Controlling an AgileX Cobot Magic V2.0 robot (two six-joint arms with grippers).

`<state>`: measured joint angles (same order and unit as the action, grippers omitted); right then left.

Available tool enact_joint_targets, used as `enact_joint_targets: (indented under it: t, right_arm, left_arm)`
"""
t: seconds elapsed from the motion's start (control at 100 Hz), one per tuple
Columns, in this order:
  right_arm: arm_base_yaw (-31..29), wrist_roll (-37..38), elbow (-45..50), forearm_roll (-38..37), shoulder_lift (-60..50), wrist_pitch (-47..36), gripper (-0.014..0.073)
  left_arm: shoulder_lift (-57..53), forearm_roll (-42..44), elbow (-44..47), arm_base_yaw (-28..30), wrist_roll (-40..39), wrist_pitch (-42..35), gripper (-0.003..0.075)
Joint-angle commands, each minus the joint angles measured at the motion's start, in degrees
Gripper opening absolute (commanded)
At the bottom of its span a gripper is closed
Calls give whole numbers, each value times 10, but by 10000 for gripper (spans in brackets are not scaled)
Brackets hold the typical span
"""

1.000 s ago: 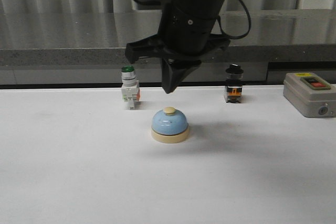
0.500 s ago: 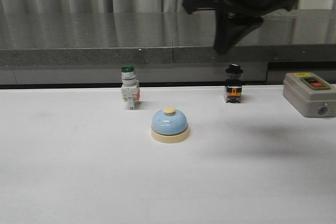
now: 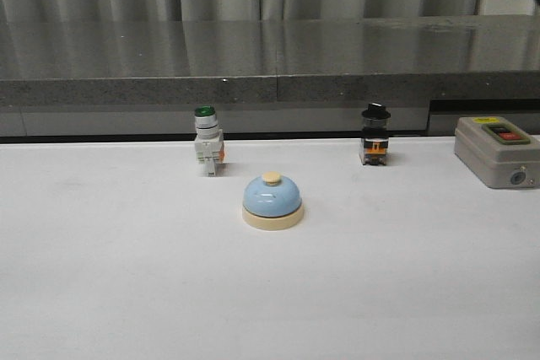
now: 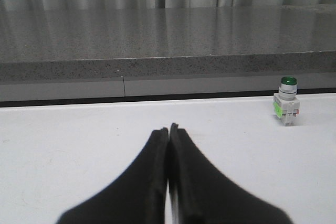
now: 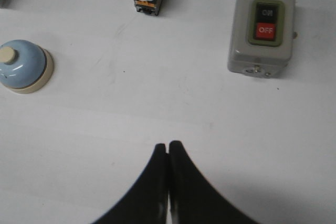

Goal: Place and press bell with both arms

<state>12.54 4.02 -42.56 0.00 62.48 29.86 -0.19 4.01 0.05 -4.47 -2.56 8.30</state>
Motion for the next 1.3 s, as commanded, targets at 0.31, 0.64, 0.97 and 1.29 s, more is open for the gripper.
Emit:
enact_joint_targets:
  t: [0.31,0.64,0.97,1.29]
  right_arm:
    - [-7,-5,125,-4,-253,-60,-60]
    - [-7,-5,131,-4,-332,-43,-60]
    - [-7,-5,131,-4,-332,-43,-60]
    - [-9,-5,149,-12,-381,-64,-60]
  left_arm:
    - [-16,-1,23,1,-4,-48,-20]
    - [-16,-1,23,1,-4,-48,-20]
    - [-16,-1,23,1,-4,-48,-20]
    - [-16,-1,23,1,-4,-48,-19]
